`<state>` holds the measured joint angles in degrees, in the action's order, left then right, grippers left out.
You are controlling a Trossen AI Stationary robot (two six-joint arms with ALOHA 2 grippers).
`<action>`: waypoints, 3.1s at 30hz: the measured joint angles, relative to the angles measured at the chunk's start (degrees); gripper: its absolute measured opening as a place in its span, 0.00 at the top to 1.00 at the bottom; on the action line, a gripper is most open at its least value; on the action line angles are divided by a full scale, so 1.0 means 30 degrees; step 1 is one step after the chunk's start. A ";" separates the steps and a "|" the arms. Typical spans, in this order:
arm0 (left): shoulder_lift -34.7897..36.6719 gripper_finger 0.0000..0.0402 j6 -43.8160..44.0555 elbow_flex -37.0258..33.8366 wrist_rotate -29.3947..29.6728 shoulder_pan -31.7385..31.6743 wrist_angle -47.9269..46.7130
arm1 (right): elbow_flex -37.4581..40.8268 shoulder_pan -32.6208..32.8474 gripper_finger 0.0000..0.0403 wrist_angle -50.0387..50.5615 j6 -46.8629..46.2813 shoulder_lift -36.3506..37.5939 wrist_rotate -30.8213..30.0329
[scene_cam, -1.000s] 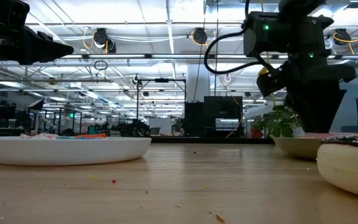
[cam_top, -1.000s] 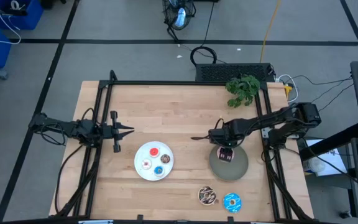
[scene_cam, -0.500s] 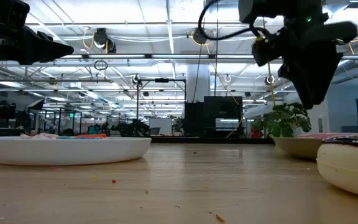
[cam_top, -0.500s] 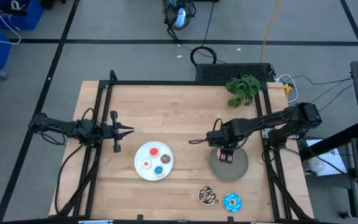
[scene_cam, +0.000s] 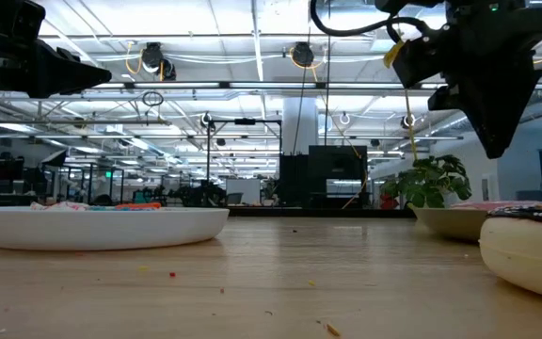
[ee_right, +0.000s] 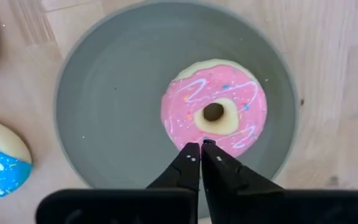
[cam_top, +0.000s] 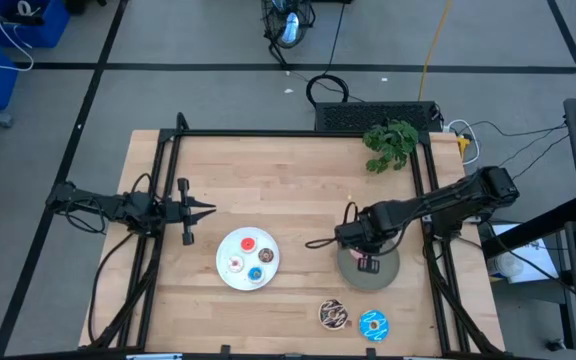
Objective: Pick & Place donuts
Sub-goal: Put the large blue donut on the gray plate
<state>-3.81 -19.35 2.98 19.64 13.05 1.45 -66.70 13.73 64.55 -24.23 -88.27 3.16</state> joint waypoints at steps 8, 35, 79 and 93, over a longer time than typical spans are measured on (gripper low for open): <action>-0.0002 0.88 0.0004 0.0000 0.0006 0.0000 0.0000 | 0.0000 -0.0278 1.00 -0.0247 -0.0098 0.0000 -0.0074; 0.0006 0.88 0.0022 0.0000 -0.0002 -0.0001 -0.0002 | 0.0007 0.0063 1.00 -0.3681 0.0982 0.0000 0.4763; 0.0002 0.88 0.0022 0.0000 0.0002 0.0004 0.0007 | 0.0022 0.1962 1.00 -0.2734 -0.0145 -0.0022 -0.0184; 0.0006 0.88 0.0020 0.0000 -0.0002 0.0001 0.0007 | 0.0022 0.1962 1.00 -0.2790 -0.0065 -0.0022 -0.0067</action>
<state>-3.79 -19.30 2.98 19.64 13.05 1.48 -66.63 19.62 56.18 -24.43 -88.33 2.96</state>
